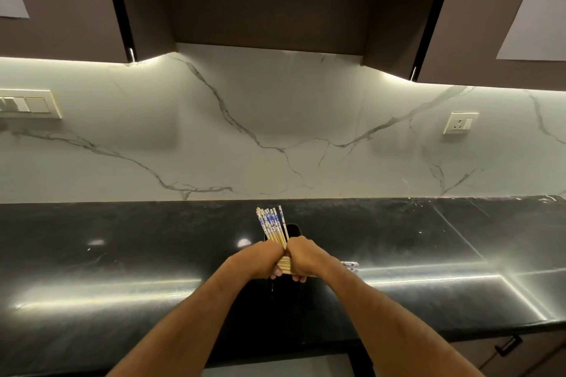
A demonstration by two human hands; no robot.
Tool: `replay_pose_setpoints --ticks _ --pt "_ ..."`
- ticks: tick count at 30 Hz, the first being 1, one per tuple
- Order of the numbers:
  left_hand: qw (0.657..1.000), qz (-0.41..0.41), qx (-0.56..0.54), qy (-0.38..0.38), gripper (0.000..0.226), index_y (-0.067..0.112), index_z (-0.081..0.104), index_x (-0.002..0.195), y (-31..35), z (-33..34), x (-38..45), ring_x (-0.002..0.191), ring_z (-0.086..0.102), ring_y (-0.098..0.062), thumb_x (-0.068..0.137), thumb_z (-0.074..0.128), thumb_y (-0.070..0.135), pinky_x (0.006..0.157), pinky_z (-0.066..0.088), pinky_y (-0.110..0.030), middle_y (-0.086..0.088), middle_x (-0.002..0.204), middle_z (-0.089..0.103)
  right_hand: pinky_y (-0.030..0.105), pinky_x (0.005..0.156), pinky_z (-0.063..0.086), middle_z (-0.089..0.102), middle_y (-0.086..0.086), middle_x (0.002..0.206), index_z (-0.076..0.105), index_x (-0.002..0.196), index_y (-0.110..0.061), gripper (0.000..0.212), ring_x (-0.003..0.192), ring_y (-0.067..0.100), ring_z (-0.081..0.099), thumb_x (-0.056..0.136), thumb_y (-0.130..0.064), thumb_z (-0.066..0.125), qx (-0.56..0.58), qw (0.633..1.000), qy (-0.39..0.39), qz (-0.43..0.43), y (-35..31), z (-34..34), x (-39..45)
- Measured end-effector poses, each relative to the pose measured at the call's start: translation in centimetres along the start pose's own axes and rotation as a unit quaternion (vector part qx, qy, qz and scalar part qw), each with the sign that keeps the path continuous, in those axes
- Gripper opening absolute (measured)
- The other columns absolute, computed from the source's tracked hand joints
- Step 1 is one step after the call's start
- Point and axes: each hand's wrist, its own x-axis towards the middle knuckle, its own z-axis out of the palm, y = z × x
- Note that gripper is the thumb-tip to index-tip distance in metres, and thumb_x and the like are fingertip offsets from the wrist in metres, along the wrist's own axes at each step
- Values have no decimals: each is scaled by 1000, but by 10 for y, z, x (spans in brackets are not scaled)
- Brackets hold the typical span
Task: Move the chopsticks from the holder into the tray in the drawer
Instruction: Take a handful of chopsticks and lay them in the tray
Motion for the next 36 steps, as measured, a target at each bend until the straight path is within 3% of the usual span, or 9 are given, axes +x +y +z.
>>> replay_pose_setpoints --ticks 3,6,9,15,19,22,25,31,36 --pt "999 -4 -32 7 18 4 65 113 -2 9 -1 84 69 -25 99 55 9 89 57 -38 -19 105 72 38 78 63 73 24 99 52 125 4 24 79 28 73 101 -1 51 -57 998 -8 -15 0 4 -2" --pt "999 -8 15 51 17 8 67 110 -3 11 0 94 68 -23 96 59 12 91 56 -38 -11 107 70 39 81 63 73 18 98 61 115 -2 19 83 26 74 96 -2 61 -111 993 -1 -41 0 1 -1" --pt "995 -14 32 90 12 11 68 98 -10 10 -2 91 68 -23 96 58 16 87 56 -36 -8 101 69 39 80 62 75 11 93 66 103 -8 14 76 23 74 90 -4 66 -169 985 -8 -46 11 -11 -5" --pt "990 -22 75 114 11 10 67 93 -28 12 -11 91 68 -29 93 57 14 84 56 -42 -10 97 69 37 77 63 77 9 83 66 94 -8 6 73 22 77 92 -5 60 -180 982 -37 -33 37 -15 -10" --pt "989 -12 112 95 9 10 64 94 -31 25 -14 92 68 -30 95 56 12 81 54 -40 -11 100 68 38 79 61 75 12 91 66 96 -8 5 81 25 75 92 -6 63 -192 980 -17 -43 38 2 -13" --pt "992 -6 117 56 9 14 64 102 -30 42 -14 92 66 -23 95 60 10 79 50 -32 -7 104 67 40 85 58 70 15 105 66 110 -7 18 96 30 71 92 -7 65 -201 979 -3 -37 40 21 -19" --pt "995 -18 99 5 16 14 64 112 -28 71 -15 93 63 -19 96 62 13 88 53 -33 -7 108 66 36 78 50 68 14 109 66 114 -9 22 99 30 68 92 -10 65 -221 975 -3 -33 45 48 -27" --pt "993 -61 88 -43 28 11 63 124 -22 141 -35 105 67 -26 96 65 12 97 55 -39 -11 114 67 38 81 52 68 15 109 67 114 -8 21 98 32 68 95 -13 63 -230 972 -45 -20 65 112 -52" --pt "993 -85 76 -9 17 11 66 112 -20 199 -67 100 68 -27 96 62 7 92 57 -39 -11 106 68 41 88 55 68 14 108 66 110 -10 15 100 32 67 97 -10 58 -217 974 -53 -29 83 160 -77"
